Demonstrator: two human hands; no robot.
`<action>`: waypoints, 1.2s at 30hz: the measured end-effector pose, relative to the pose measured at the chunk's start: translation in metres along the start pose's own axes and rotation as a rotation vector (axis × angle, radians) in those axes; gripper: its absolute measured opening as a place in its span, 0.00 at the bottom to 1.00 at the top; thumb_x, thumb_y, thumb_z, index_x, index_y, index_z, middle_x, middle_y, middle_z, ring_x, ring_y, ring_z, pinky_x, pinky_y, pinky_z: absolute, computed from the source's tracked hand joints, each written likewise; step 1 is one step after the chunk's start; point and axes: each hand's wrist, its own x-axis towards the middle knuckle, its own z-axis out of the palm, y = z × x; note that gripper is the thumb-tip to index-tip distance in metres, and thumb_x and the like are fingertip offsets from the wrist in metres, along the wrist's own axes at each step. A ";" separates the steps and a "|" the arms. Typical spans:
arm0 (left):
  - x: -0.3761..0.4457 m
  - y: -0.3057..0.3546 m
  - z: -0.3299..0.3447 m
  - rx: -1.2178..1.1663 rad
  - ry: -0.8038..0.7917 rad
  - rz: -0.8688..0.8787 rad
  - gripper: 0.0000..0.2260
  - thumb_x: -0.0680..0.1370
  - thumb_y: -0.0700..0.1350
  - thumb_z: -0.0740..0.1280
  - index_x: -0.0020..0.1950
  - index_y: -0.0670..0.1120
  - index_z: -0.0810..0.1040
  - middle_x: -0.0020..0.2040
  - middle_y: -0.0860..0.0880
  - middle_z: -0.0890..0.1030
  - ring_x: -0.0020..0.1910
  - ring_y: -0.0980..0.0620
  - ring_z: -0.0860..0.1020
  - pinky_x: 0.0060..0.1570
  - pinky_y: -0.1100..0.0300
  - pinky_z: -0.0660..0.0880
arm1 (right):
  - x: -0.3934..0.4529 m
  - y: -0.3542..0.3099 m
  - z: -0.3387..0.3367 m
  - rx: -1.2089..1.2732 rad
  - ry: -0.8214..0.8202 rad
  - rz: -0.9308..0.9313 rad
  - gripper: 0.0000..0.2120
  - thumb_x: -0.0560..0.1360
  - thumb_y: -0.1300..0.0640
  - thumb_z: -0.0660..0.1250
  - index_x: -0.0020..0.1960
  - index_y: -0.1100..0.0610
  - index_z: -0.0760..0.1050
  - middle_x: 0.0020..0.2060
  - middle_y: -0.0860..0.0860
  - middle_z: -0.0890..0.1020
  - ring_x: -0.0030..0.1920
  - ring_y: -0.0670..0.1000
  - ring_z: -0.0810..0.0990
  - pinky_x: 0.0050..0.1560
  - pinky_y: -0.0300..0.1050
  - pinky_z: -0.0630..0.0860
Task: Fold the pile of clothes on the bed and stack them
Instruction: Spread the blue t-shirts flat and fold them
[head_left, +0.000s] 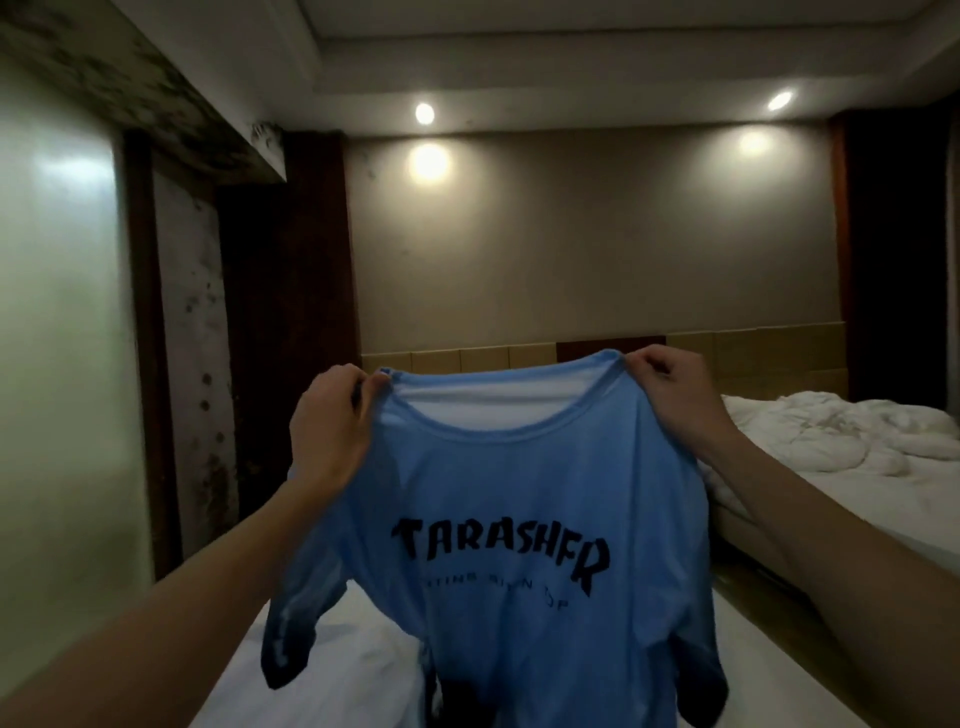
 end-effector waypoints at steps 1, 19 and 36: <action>0.007 0.005 -0.005 0.010 0.042 0.024 0.15 0.83 0.52 0.60 0.40 0.46 0.71 0.39 0.48 0.74 0.39 0.49 0.73 0.39 0.51 0.69 | 0.006 -0.005 -0.001 -0.009 0.045 -0.032 0.06 0.79 0.52 0.67 0.46 0.49 0.81 0.41 0.40 0.82 0.44 0.37 0.78 0.45 0.39 0.72; 0.005 -0.111 0.211 0.242 -0.160 -0.088 0.16 0.83 0.55 0.60 0.40 0.46 0.73 0.41 0.48 0.72 0.45 0.43 0.73 0.47 0.50 0.63 | 0.079 0.174 0.119 -0.367 0.000 -0.005 0.15 0.77 0.43 0.66 0.51 0.51 0.85 0.45 0.47 0.86 0.49 0.50 0.82 0.49 0.56 0.79; -0.250 -0.327 0.549 0.508 -0.979 -0.323 0.15 0.84 0.53 0.52 0.57 0.51 0.77 0.52 0.47 0.75 0.54 0.44 0.71 0.49 0.51 0.58 | -0.033 0.568 0.342 -0.794 -0.634 0.443 0.12 0.82 0.49 0.56 0.46 0.53 0.73 0.43 0.53 0.81 0.42 0.59 0.78 0.41 0.50 0.72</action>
